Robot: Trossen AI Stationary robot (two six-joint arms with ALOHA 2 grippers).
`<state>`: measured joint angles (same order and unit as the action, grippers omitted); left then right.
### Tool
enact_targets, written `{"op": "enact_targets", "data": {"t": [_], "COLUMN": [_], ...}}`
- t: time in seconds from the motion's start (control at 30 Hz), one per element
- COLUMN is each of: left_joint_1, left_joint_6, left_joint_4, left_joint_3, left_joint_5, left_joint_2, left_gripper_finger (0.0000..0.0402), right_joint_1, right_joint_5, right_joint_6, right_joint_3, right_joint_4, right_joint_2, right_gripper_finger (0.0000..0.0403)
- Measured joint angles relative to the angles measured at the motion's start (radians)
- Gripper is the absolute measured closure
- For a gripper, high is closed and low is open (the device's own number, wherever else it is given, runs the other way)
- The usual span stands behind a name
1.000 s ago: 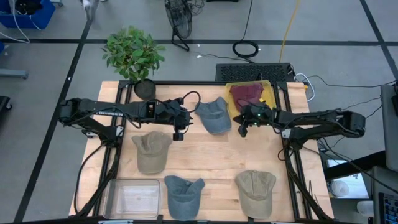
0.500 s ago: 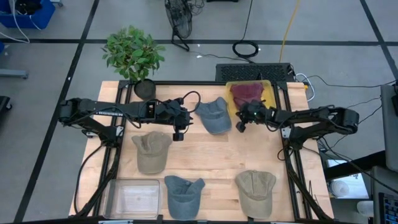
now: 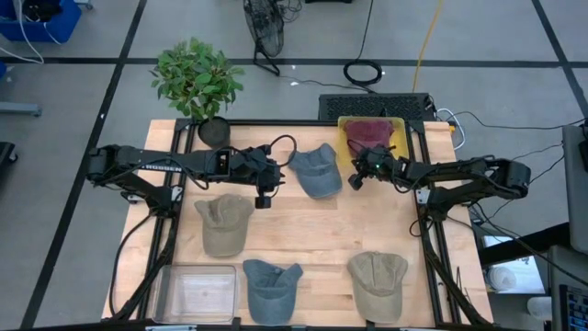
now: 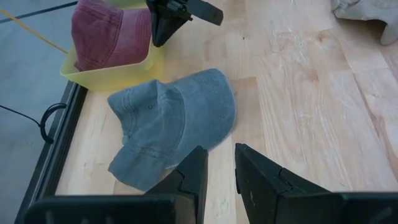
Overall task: Pick & Place hat
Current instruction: Adjust the yellow bin
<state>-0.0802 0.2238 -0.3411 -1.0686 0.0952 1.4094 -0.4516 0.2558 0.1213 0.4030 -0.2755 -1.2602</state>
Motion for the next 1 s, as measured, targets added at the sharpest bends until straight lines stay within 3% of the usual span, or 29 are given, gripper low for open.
{"op": "enact_targets", "data": {"t": [0.63, 1.0], "left_joint_1": [0.000, 0.000], "left_joint_6": [-0.002, -0.003], "left_joint_4": [0.000, 0.000], "left_joint_3": [0.000, 0.000], "left_joint_5": [0.000, 0.000], "left_joint_2": [0.000, 0.000], "left_gripper_finger": [0.0314, 0.0314], "right_joint_1": [-0.005, 0.000], "right_joint_5": [-0.002, -0.164], "right_joint_6": [-0.026, -0.055], "right_joint_3": [-0.002, -0.002], "right_joint_4": [0.002, -0.006], "right_joint_2": [0.025, 0.121], "right_gripper_finger": [0.0403, 0.0403]}}
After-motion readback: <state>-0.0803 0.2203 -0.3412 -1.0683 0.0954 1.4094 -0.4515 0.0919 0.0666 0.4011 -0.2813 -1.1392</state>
